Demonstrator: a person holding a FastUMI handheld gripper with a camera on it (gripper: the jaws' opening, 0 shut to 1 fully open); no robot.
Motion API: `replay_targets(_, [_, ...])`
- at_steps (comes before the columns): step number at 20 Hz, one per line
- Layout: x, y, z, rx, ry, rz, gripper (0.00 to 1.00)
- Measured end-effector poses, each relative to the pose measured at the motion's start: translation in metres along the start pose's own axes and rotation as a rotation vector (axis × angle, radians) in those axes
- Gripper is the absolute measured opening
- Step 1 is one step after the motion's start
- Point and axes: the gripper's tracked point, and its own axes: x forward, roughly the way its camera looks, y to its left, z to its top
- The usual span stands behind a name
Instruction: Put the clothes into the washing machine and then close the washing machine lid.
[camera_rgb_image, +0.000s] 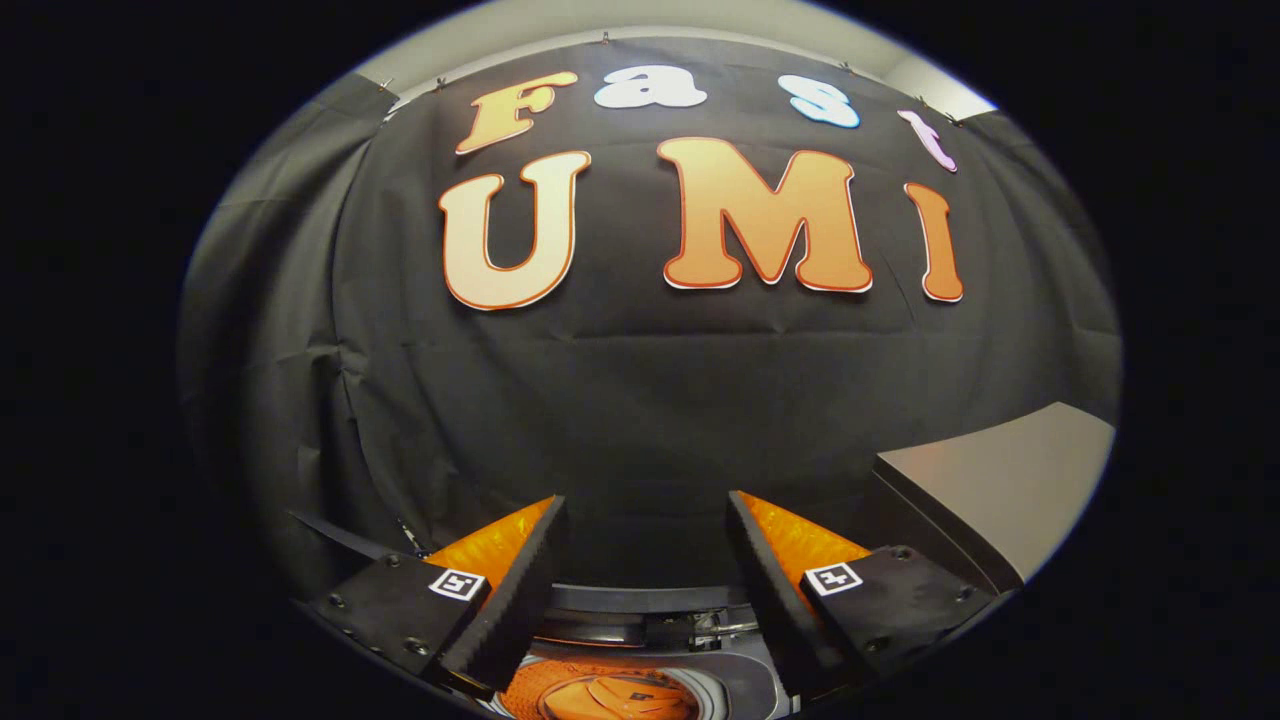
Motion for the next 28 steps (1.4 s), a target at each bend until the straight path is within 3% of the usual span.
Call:
replay_targets(12, [-0.046,0.002,-0.037,0.002,0.056,-0.009,1.0])
replay_targets(18, [-0.066,0.007,-0.082,0.022,0.132,0.013,1.0])
replay_targets(22, [-0.076,0.014,-0.089,-0.048,0.144,0.033,1.0])
replay_targets(28, [-0.078,0.015,-0.09,0.002,0.152,0.021,1.0])
